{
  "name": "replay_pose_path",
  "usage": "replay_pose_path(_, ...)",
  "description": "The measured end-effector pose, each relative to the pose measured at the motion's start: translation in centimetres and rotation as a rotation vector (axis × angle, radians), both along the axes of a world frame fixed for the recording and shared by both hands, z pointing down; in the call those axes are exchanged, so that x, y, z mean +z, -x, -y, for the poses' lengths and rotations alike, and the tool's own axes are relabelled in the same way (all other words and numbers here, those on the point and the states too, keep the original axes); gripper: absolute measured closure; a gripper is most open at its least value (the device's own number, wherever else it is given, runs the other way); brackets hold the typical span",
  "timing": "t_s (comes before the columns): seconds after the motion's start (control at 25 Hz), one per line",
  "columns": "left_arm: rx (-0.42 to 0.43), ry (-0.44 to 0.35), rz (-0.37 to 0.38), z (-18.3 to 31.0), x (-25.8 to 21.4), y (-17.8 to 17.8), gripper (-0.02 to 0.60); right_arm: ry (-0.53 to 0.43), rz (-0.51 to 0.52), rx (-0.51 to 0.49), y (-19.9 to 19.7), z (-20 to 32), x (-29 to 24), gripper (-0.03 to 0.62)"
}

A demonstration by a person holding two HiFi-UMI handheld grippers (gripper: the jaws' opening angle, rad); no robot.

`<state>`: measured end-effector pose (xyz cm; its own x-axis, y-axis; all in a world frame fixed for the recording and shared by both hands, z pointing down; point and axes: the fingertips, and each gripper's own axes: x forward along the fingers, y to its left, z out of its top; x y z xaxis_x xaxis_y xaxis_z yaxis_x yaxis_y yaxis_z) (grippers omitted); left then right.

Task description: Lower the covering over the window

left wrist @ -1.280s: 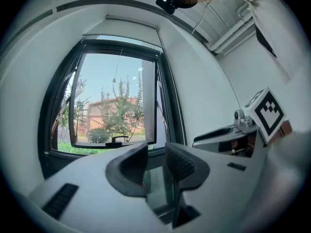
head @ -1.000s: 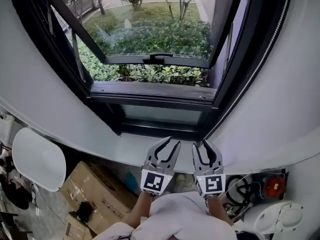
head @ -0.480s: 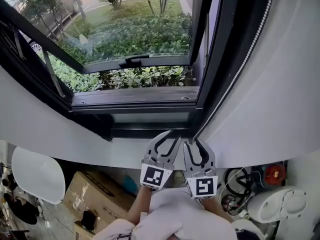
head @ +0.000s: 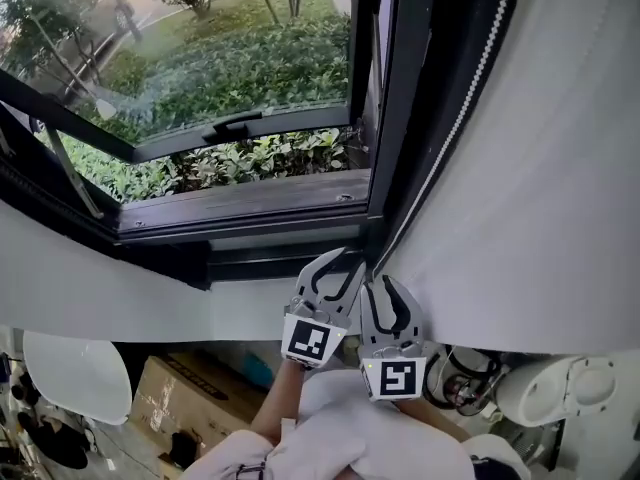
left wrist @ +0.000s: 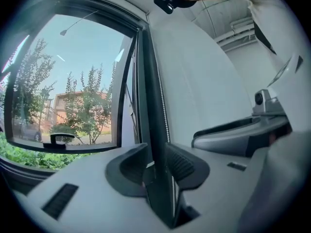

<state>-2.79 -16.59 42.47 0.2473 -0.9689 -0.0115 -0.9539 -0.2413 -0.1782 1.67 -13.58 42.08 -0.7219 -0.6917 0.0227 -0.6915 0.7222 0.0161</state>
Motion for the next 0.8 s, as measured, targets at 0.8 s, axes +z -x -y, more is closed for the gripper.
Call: replay_pose_path(0.8, 0.288, 0.022, -0.006, 6.1, 0.2, -2.4, 0.462, 0.027, -0.069, 0.306, -1.2, 4.5, 0.9, 0.488)
